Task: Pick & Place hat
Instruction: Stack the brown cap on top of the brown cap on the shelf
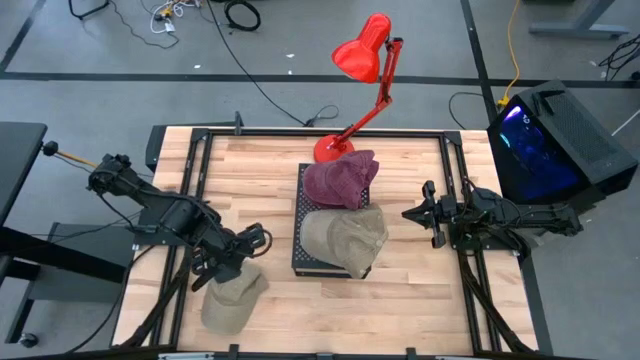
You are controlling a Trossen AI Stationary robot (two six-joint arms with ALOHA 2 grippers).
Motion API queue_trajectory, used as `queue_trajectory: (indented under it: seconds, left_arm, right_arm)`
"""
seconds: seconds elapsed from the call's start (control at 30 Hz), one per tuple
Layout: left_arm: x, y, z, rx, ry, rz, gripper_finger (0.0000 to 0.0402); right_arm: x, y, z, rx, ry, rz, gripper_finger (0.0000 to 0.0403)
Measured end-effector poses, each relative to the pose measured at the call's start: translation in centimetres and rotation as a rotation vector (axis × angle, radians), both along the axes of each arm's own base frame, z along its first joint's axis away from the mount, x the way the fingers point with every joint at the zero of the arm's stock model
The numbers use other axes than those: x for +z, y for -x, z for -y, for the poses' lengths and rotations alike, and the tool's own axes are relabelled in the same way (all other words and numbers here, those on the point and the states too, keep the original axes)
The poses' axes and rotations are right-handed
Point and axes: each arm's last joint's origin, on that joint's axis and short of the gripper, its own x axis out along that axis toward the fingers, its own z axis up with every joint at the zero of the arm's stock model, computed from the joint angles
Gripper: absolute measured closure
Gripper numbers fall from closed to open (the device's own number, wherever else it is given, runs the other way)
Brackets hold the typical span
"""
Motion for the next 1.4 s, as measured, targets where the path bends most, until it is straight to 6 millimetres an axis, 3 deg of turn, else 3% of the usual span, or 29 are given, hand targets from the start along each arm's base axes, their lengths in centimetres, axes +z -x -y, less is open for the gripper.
queue_trajectory:
  seconds: [0.37,0.73,1.17,1.4]
  left_arm:
    - [-2.5,0.8,1.7,-0.113,-0.044,-0.042,0.0195]
    - [-4.6,2.3,3.5,-0.335,-0.118,-0.063,0.0195]
    - [-5.5,3.7,6.2,-0.475,-0.079,-0.113,0.0195]
    - [-6.6,3.2,7.5,-0.501,-0.064,-0.133,0.0195]
  right_arm:
    - [0.0,0.0,0.0,0.000,0.000,0.000,0.0376]
    - [0.0,0.0,0.0,0.000,0.000,0.000,0.0376]
    - [0.0,0.0,0.0,0.000,0.000,0.000,0.0376]
    - [0.0,0.0,0.0,0.000,0.000,0.000,0.0376]
